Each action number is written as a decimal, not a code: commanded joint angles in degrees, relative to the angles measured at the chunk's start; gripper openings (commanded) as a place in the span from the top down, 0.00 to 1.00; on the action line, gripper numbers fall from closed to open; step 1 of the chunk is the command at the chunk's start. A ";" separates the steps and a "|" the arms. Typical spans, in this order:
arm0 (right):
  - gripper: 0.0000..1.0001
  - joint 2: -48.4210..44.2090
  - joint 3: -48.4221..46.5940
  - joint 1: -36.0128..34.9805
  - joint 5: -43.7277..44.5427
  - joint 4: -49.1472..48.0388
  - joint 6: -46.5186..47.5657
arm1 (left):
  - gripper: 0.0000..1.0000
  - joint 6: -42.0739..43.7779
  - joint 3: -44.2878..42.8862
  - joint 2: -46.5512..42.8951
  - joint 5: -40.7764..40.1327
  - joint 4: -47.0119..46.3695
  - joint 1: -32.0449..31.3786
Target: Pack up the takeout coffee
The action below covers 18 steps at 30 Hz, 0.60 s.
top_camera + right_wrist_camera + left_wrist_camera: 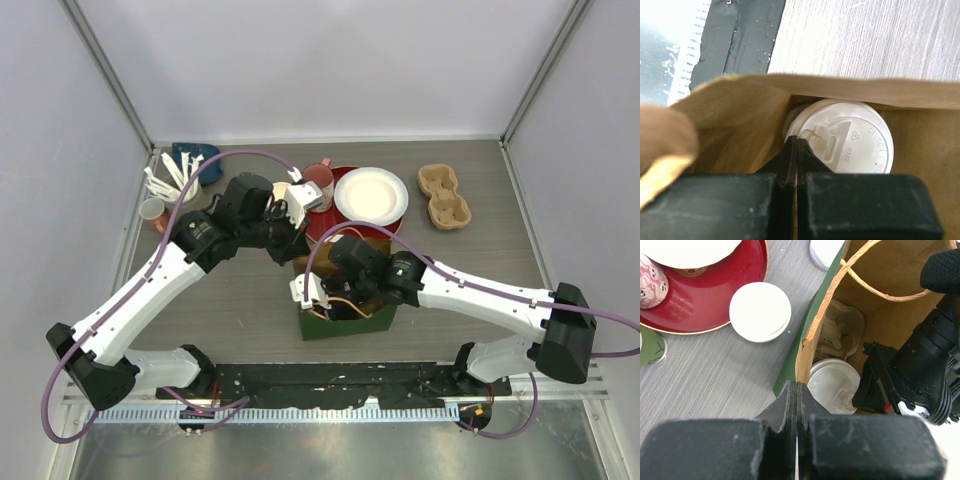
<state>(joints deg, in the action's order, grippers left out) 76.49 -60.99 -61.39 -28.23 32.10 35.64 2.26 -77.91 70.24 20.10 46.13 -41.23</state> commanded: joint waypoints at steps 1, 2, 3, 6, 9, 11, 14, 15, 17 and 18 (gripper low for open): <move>0.99 -1.17 1.14 -0.05 -3.76 -1.34 -1.80 | 1.00 1.52 -1.46 0.34 -0.67 -2.62 0.01; 0.99 -1.25 1.23 0.04 -3.85 -1.34 -2.06 | 1.00 1.43 -1.46 0.34 -0.59 -2.71 0.01; 0.99 -1.43 1.23 0.04 -3.76 -1.34 -2.15 | 1.00 1.52 -1.46 0.16 -0.59 -2.62 0.01; 0.85 -2.13 0.53 0.04 -1.66 -1.25 -2.94 | 1.00 2.04 -1.28 -0.01 -0.32 -2.54 0.01; 0.71 -2.84 -1.49 0.04 -0.34 -0.29 -3.12 | 1.00 2.57 -1.10 -0.10 -0.41 -2.80 0.01; 0.66 -2.66 -3.07 0.12 -0.16 0.68 -2.77 | 1.00 2.75 -1.28 -0.19 -0.32 -2.80 0.01; 0.59 -2.48 -4.31 0.12 0.63 1.91 -2.15 | 1.00 3.10 -1.37 -0.19 -0.32 -2.80 0.01; 0.57 -2.57 -4.57 0.13 0.89 1.92 -1.89 | 1.00 3.19 -1.37 -0.10 -0.32 -2.89 0.01; 0.56 -2.57 -5.27 0.12 1.33 2.27 -1.54 | 1.00 3.80 -1.37 -0.19 -0.32 -2.97 0.01; 0.56 -2.49 -5.54 0.04 1.77 2.53 -1.36 | 1.00 3.89 -1.37 -0.19 -0.24 -2.89 0.01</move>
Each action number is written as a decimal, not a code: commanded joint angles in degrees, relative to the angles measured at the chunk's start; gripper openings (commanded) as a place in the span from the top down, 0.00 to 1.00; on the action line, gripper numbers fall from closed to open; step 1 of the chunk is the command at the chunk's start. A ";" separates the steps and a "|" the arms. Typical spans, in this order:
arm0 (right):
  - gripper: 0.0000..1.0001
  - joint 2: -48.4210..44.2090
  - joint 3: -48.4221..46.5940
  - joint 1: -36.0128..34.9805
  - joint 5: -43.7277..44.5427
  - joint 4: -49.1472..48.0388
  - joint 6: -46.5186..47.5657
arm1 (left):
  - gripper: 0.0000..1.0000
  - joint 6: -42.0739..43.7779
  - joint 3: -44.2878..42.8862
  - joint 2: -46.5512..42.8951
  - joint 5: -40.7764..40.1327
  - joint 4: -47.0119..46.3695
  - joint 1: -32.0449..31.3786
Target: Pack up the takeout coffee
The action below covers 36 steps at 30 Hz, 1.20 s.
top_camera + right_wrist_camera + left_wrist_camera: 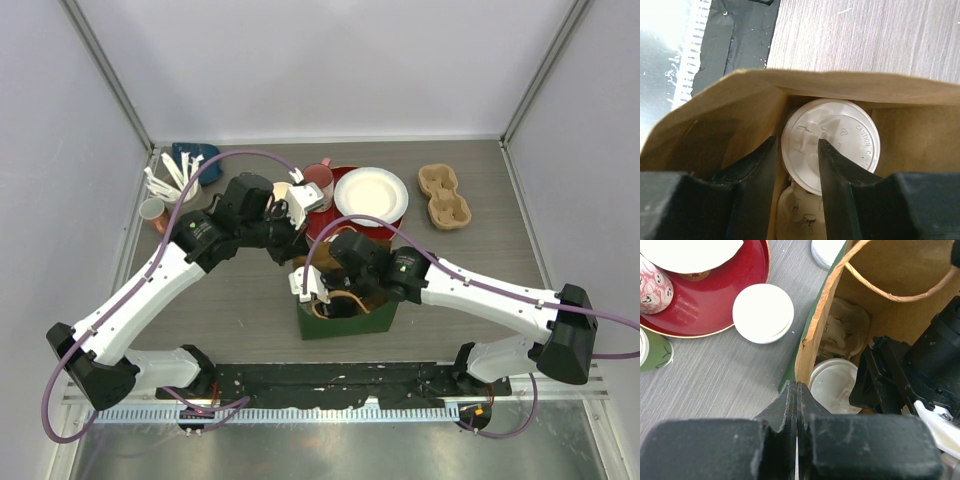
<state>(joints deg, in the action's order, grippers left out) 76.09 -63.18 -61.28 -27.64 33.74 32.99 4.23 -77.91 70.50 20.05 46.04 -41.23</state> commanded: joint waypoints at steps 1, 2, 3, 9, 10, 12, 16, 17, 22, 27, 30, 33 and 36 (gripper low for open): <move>0.56 -2.00 -3.62 -0.07 1.36 1.41 1.72 | 1.00 2.10 -1.37 -0.45 -0.19 -2.89 0.01; 0.55 -2.00 -3.97 -0.07 1.71 1.77 1.90 | 1.00 2.19 -1.46 -0.54 -0.19 -2.89 0.01; 0.55 -2.09 -3.97 -0.07 2.32 1.95 2.16 | 1.00 2.27 -1.54 -0.54 -0.10 -2.89 0.01; 0.55 -2.00 -3.45 -0.07 3.03 2.83 2.96 | 1.00 1.05 -3.74 -1.59 1.30 -4.55 0.01; 0.54 -2.09 -3.44 -0.07 3.29 2.83 2.95 | 1.00 0.78 -3.65 -2.03 2.52 -5.60 0.10; 0.53 -2.00 -3.71 0.02 3.82 2.56 2.78 | 0.99 -0.27 -3.04 -3.17 3.58 -6.57 0.01; 0.50 -2.18 -5.72 0.02 4.79 2.65 2.69 | 0.98 -0.71 -2.34 -3.70 3.68 -6.32 0.10; 0.49 -2.18 -6.08 -0.07 4.79 2.65 2.60 | 0.98 -0.63 -2.16 -3.62 3.33 -6.14 0.01; 0.46 -2.27 -7.31 -0.07 4.70 3.70 3.04 | 0.97 -0.27 -2.07 -2.30 1.92 -4.48 0.01; 0.45 -2.62 -7.57 -0.07 4.79 4.23 2.78 | 0.98 -0.27 -1.37 -1.33 2.18 -3.50 0.28; 0.43 -2.88 -8.10 -0.07 4.79 4.58 2.60 | 0.98 -0.54 -0.67 -1.24 2.27 -4.03 0.54; 0.39 -2.97 -9.59 -0.07 4.96 5.02 2.08 | 0.98 -0.63 -0.49 -0.72 2.27 -3.86 0.98; 0.32 -3.06 -11.26 0.02 4.96 5.99 1.90 | 0.98 -0.19 0.21 -0.63 2.45 -3.94 1.33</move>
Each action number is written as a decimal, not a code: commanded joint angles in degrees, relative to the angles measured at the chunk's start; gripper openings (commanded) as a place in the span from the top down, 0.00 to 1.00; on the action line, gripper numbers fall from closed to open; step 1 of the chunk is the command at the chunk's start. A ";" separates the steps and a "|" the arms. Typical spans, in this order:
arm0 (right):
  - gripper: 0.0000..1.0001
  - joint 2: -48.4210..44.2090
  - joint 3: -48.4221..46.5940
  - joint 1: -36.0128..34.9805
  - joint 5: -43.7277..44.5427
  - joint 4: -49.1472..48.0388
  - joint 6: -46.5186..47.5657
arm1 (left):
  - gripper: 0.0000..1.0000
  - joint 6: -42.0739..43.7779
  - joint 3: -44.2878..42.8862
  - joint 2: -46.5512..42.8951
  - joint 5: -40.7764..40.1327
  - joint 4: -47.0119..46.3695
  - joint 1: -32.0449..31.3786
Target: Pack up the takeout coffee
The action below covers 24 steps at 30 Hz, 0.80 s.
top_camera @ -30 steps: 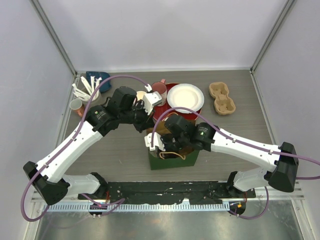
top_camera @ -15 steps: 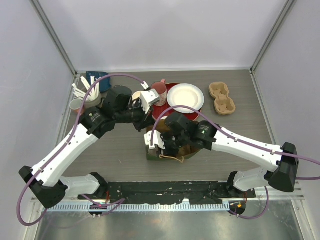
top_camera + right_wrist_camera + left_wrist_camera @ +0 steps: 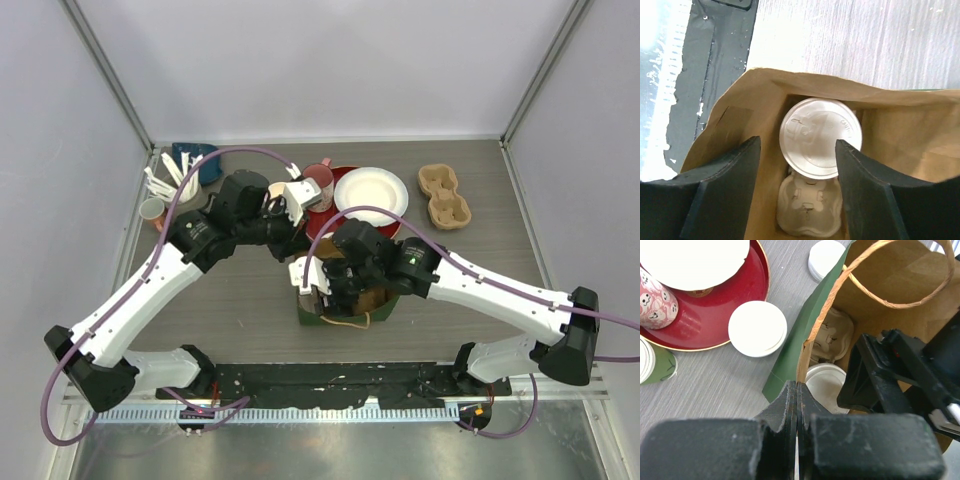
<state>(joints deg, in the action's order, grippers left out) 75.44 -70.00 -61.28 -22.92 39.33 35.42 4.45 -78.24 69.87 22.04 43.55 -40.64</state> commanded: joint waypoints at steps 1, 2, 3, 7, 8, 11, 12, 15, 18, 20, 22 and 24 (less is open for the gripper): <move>0.28 -2.40 -4.79 -0.07 0.42 0.66 -0.70 | 0.98 -0.14 0.72 0.01 0.46 -1.45 0.83; 0.28 -2.49 -5.06 -0.07 0.42 1.09 -0.70 | 0.98 0.03 0.89 0.09 0.28 -1.36 0.92; 0.24 -2.84 -5.76 -0.07 0.59 1.36 -0.79 | 0.98 -0.05 0.98 0.10 0.46 -1.28 1.00; 0.23 -2.93 -7.78 -0.07 -0.02 3.47 -0.79 | 0.98 0.03 1.59 0.10 0.46 -1.10 1.09; 0.23 -2.93 -8.13 -0.07 -0.02 4.17 -0.96 | 0.98 0.03 1.68 0.27 0.63 -1.19 1.18; 0.23 -3.28 -9.45 0.02 0.33 4.44 -1.66 | 0.98 0.21 1.51 0.53 0.63 -0.92 1.18; 0.23 -3.37 -10.24 -0.07 0.59 4.61 -1.84 | 0.98 0.38 1.42 0.53 0.72 -1.01 1.18; 0.23 -3.54 -11.82 -0.07 1.91 4.61 -2.90 | 0.97 0.56 1.42 0.54 0.72 -1.19 1.18; 0.23 -3.98 -13.05 -0.07 3.58 4.61 -3.60 | 0.97 0.47 1.86 0.54 0.55 -1.45 1.27; 0.23 -4.33 -13.58 -0.07 4.72 4.35 -3.95 | 0.97 0.47 1.95 0.53 0.63 -1.62 1.35; 0.23 -4.51 -14.38 -0.07 6.74 3.48 -4.83 | 0.97 0.56 1.95 0.53 0.63 -1.63 1.44; 0.23 -4.60 -15.25 -0.07 7.71 3.47 -5.18 | 0.97 0.65 1.95 0.45 0.63 -1.63 1.44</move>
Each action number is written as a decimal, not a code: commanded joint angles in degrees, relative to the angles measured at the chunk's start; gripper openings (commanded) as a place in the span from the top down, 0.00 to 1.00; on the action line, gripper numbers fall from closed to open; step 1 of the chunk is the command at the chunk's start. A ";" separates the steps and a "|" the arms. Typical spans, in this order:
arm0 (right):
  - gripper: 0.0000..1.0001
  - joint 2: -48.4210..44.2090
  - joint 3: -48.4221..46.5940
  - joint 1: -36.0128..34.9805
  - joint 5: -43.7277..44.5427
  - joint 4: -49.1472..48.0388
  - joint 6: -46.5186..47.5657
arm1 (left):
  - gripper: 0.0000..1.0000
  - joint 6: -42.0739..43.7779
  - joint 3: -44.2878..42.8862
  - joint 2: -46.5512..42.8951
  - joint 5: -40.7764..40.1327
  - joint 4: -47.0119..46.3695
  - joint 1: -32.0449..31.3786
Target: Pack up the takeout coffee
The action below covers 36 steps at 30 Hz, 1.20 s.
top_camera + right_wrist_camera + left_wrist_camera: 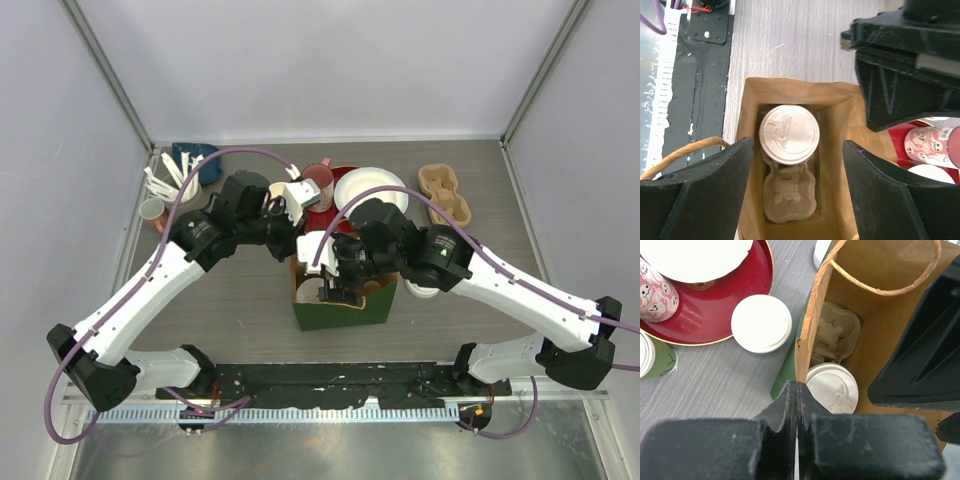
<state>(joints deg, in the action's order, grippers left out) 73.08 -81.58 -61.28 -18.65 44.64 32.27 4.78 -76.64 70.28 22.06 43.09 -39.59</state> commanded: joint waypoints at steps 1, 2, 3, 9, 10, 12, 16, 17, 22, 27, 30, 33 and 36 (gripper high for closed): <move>0.23 -2.24 -3.85 -0.07 3.88 -1.93 -2.12 | 0.97 0.41 0.35 0.12 0.87 -1.17 0.39; 0.23 -2.24 -3.94 -0.07 4.15 -1.84 -2.21 | 0.97 0.50 0.44 0.12 0.96 -1.25 0.39; 0.22 -2.50 -3.85 0.02 4.67 -2.01 -2.21 | 0.97 0.41 0.35 0.12 1.05 -1.26 0.39; 0.22 -3.03 -5.42 -0.07 6.26 -2.63 -3.53 | 0.97 0.76 0.35 0.47 1.23 -1.61 0.48; 0.22 -2.68 -5.95 -0.07 6.44 -2.72 -3.79 | 0.97 0.59 0.27 0.47 1.23 -1.69 0.48; 0.22 -2.42 -7.70 0.02 6.61 -2.72 -4.32 | 0.97 0.67 0.35 0.47 1.23 -1.78 0.48; 0.21 -1.27 -11.40 0.02 8.54 -4.03 -6.95 | 0.97 0.76 0.27 0.47 1.23 -1.78 0.48; 0.20 -0.49 -12.36 0.02 9.50 -4.30 -7.66 | 0.97 0.85 0.35 0.47 1.23 -1.70 0.48; 0.17 2.85 -20.19 0.02 11.09 -4.92 -13.89 | 0.98 1.73 0.79 -0.05 1.40 -0.99 0.48; 0.15 5.05 -24.85 0.19 15.99 -5.09 -18.82 | 1.00 2.25 1.32 -1.28 1.67 0.59 0.48; 0.13 5.06 -26.17 1.33 22.06 -5.53 -22.86 | 1.00 2.87 1.58 -2.60 1.67 1.47 0.48; 0.12 5.06 -27.66 4.74 26.65 -5.44 -27.86 | 1.00 3.22 0.88 -3.66 1.58 3.49 0.57; 0.13 4.97 -28.55 9.48 27.62 -4.92 -34.88 | 1.00 4.36 -0.09 -4.80 1.58 6.73 0.75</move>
<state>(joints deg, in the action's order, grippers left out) 78.04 -106.94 -56.88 2.46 41.98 7.20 6.50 -75.59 68.31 22.20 44.91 -38.70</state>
